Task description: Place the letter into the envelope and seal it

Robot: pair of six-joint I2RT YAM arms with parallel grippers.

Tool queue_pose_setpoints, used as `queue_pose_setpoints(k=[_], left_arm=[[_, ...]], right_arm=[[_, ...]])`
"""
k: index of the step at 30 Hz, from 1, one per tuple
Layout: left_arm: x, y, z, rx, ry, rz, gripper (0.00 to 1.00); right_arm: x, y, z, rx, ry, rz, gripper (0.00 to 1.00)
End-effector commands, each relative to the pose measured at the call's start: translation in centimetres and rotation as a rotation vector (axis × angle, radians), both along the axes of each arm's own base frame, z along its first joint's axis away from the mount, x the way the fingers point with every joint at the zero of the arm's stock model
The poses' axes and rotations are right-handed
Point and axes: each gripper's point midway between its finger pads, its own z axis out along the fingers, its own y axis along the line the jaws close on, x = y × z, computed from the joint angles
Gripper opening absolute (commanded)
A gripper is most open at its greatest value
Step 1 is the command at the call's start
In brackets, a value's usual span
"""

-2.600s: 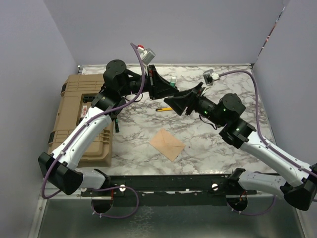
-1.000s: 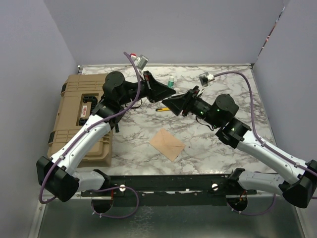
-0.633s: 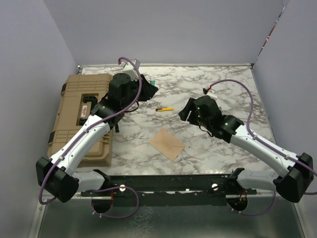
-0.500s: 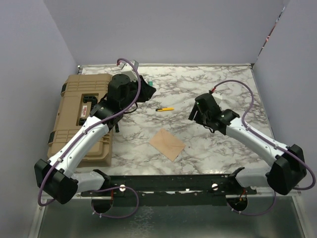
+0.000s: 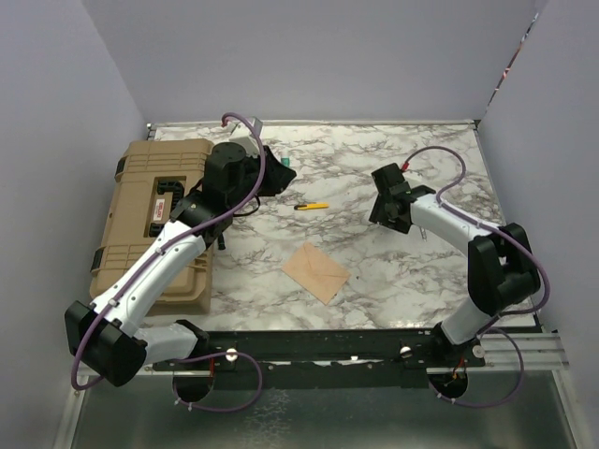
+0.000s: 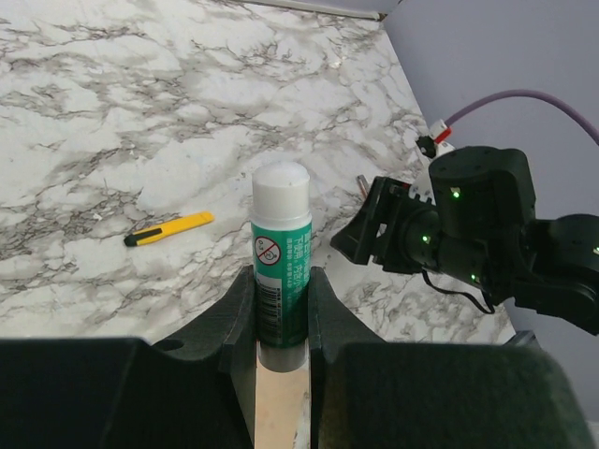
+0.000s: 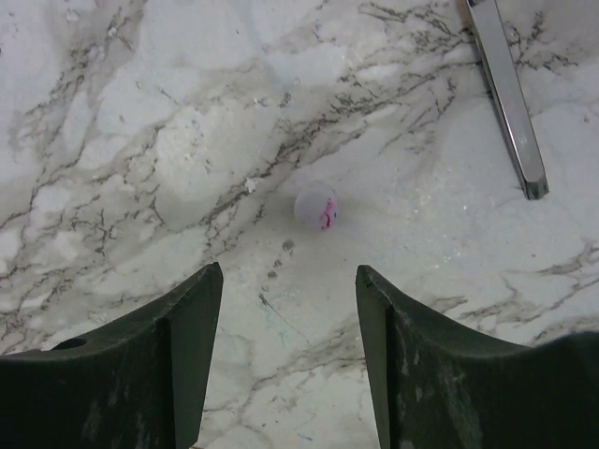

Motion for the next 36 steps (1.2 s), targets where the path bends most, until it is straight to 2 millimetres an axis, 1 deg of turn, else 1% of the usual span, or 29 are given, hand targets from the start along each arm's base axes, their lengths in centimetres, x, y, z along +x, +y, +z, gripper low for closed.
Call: queue_pose_setpoints(k=[1,6,12,15,17,20,24,26,28,29,32,34,35,36], left_arm=[[-0.7,-0.7,-0.9,-0.019,0.034,-0.043,0.00],[-0.9,-0.7,-1.3,-0.018,0.040,-0.050,0.00],[-0.8,-0.9,-1.4,-0.017,0.044,-0.055,0.00],[-0.7,-1.0,-1.3,-0.017,0.043,-0.056,0.00],[-0.7,-1.0,-1.3,-0.017,0.041,-0.059,0.00],[-0.7,-1.0,-1.3,-0.016,0.041,-0.063,0.00],[-0.8,-1.1,-1.2,-0.016,0.038,-0.068,0.00],[-0.8,-1.2,-1.2,-0.016,0.038,-0.073,0.00],[-0.9,-1.2,-1.2,-0.017,0.039,-0.078,0.00],[-0.9,-1.3,-1.2,-0.017,0.036,-0.081,0.00],[-1.0,-1.3,-1.1,-0.019,0.033,-0.090,0.00],[-1.1,-1.4,-1.1,-0.017,0.029,-0.100,0.00],[-1.3,-1.5,-1.0,-0.014,0.022,-0.114,0.00],[-1.4,-1.6,-0.9,-0.012,0.013,-0.128,0.00]], right_arm=[[2.4,-0.4,-0.2,-0.010,-0.008,-0.014,0.60],[2.9,-1.3,-1.4,-0.017,0.023,-0.041,0.55],[3.2,-1.0,-2.8,0.018,0.054,-0.026,0.52],[3.2,-1.1,-3.5,0.022,0.077,-0.028,0.48],[3.0,-1.2,-4.0,0.028,0.092,-0.041,0.48],[2.9,-1.3,-4.2,0.045,0.096,-0.055,0.45],[2.9,-1.7,-4.2,0.041,0.091,-0.066,0.39],[3.0,-2.0,-4.2,0.037,0.093,-0.067,0.34],[3.0,-2.1,-4.3,0.036,0.099,-0.064,0.30],[2.9,-2.1,-4.4,0.037,0.103,-0.061,0.26],[2.9,-2.0,-4.0,0.044,0.101,-0.050,0.10],[2.9,-1.8,-3.2,0.057,0.087,-0.037,0.03],[2.9,-1.6,-2.6,0.068,0.079,-0.028,0.01],[3.0,-1.3,-1.6,0.083,0.062,-0.015,0.00]])
